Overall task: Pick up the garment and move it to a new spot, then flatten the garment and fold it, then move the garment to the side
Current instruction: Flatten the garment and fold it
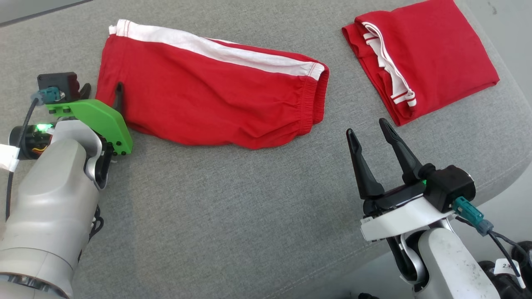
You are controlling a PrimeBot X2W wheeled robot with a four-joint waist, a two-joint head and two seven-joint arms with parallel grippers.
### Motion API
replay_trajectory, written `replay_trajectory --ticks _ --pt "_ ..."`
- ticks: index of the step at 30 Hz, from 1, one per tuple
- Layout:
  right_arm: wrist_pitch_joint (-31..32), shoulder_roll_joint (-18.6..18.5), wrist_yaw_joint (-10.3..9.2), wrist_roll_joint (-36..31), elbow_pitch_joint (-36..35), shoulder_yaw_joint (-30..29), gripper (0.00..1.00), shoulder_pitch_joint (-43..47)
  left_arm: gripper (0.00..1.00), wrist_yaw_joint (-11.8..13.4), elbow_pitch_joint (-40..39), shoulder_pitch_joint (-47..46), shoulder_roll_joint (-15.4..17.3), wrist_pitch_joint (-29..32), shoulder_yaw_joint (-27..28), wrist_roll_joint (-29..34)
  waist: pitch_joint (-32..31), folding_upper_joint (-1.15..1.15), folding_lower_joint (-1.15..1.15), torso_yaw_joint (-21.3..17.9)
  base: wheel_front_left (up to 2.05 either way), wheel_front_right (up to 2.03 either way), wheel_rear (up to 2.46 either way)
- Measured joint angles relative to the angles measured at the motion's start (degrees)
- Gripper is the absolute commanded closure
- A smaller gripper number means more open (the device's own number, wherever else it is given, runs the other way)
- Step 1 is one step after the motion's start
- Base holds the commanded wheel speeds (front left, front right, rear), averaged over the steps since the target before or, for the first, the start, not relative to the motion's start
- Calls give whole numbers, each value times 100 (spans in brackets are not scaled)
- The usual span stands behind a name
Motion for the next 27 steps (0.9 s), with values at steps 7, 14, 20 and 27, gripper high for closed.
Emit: replay_trajectory --ticks 7,14,20,27 --pt "-73 205 0 -1009 -422 -244 0 103 0 118 105 -229 19 163 2 -38 214 0 0 -123 0 0 0" --pt "-73 268 0 -1227 -597 -354 0 213 100 97 218 -283 -136 494 44 -208 269 0 0 -53 0 0 0" --pt "-74 194 0 -1505 -639 -387 0 299 100 49 159 -71 -310 182 37 -235 196 0 0 133 0 0 0" --pt "-75 -60 0 -1770 -598 -394 0 304 100 45 62 399 -548 -414 110 -344 27 0 0 481 0 0 0"
